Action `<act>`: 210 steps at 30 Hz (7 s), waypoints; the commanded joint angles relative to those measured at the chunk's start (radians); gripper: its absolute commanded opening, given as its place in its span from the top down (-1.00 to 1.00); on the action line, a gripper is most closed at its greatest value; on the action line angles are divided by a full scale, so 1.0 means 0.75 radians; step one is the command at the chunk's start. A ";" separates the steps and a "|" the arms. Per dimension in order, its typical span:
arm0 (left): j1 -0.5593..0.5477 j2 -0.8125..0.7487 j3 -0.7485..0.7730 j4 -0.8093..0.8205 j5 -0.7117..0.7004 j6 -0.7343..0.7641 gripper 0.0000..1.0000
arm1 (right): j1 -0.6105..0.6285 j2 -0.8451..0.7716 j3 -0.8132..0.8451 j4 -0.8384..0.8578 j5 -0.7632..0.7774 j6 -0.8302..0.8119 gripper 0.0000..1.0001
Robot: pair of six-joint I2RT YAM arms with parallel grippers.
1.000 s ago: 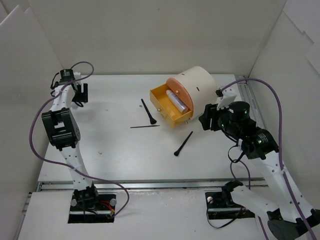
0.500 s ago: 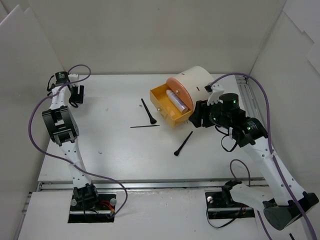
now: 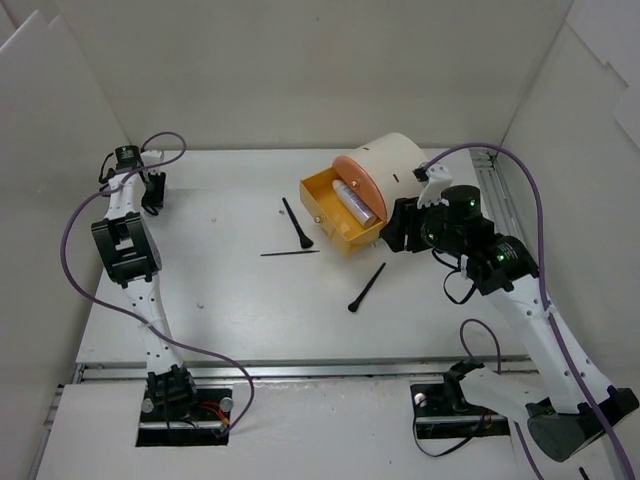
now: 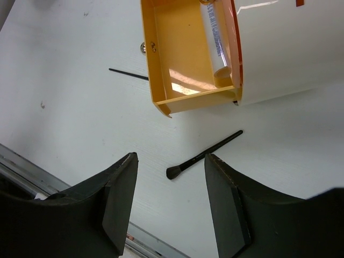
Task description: Organize the makeup
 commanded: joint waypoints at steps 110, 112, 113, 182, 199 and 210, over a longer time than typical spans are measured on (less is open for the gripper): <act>-0.941 -1.009 -1.132 0.748 0.388 -1.129 1.00 | -0.549 1.096 1.184 0.088 0.080 -0.028 1.00; -0.941 -0.970 -1.097 0.756 0.398 -1.131 1.00 | -0.598 1.119 1.170 0.103 0.059 -0.037 1.00; -0.956 -0.923 -1.053 0.754 0.408 -1.131 1.00 | -0.602 1.145 1.161 0.117 0.051 -0.041 1.00; -0.917 -0.632 -1.138 1.405 0.732 -1.831 0.12 | -0.547 1.017 0.660 0.310 -0.203 0.006 1.00; -0.956 -0.381 -0.997 1.654 0.758 -2.008 0.10 | -0.596 0.994 0.656 0.310 -0.215 -0.008 1.00; -0.995 -0.291 -0.878 1.621 0.764 -2.011 0.33 | -0.633 0.970 0.664 0.307 -0.223 -0.010 1.00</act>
